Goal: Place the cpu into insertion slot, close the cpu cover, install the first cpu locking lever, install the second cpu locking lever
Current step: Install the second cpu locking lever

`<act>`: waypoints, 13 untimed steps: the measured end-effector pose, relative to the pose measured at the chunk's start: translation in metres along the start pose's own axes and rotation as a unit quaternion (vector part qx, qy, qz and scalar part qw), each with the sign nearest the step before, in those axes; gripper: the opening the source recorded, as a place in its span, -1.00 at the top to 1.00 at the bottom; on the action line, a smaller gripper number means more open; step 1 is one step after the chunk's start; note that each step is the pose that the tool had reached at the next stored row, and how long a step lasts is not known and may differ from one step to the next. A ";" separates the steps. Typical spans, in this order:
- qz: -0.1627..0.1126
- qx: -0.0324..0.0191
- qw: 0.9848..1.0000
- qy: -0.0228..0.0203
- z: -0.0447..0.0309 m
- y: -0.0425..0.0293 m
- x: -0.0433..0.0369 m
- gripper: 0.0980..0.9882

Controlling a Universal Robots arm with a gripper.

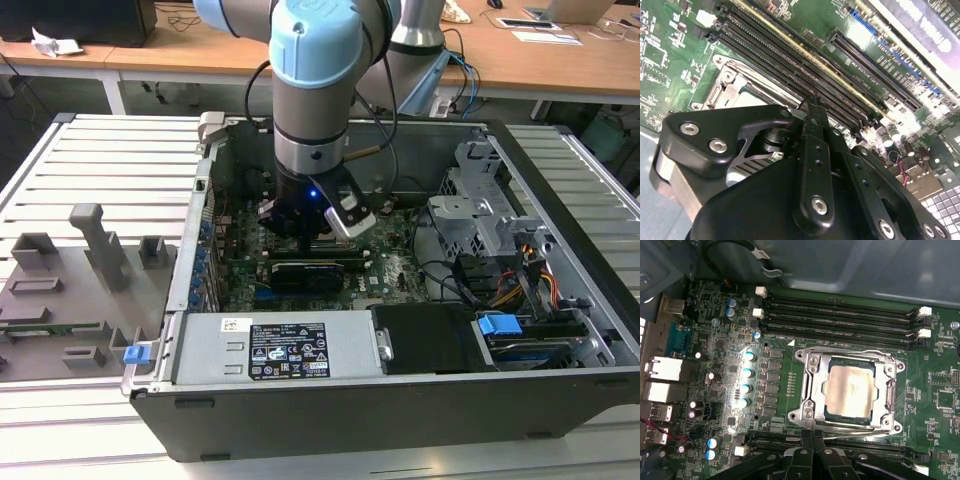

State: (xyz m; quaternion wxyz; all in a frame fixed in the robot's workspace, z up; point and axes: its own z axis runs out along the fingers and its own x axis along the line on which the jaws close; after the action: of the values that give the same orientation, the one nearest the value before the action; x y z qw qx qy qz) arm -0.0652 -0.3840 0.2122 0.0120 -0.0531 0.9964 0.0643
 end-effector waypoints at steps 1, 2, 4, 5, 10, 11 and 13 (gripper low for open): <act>0.000 0.000 1.000 0.000 -0.0001 -0.0008 0.0001 0.97; 0.000 -0.001 1.000 0.000 -0.0002 -0.0014 0.0002 0.97; 0.000 -0.003 1.000 0.000 -0.0003 -0.0026 0.0003 0.97; 0.000 -0.004 1.000 0.000 -0.0004 -0.0030 0.0003 0.97; 0.000 -0.018 1.000 -0.002 -0.0006 -0.0041 0.0013 0.97; 0.000 -0.020 1.000 -0.002 -0.0005 -0.0040 0.0027 0.97; 0.000 -0.021 1.000 -0.002 0.0004 -0.0040 0.0054 0.97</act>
State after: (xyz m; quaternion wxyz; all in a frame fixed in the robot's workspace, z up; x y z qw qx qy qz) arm -0.0701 -0.3885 0.2111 0.0131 -0.0528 0.9949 0.0849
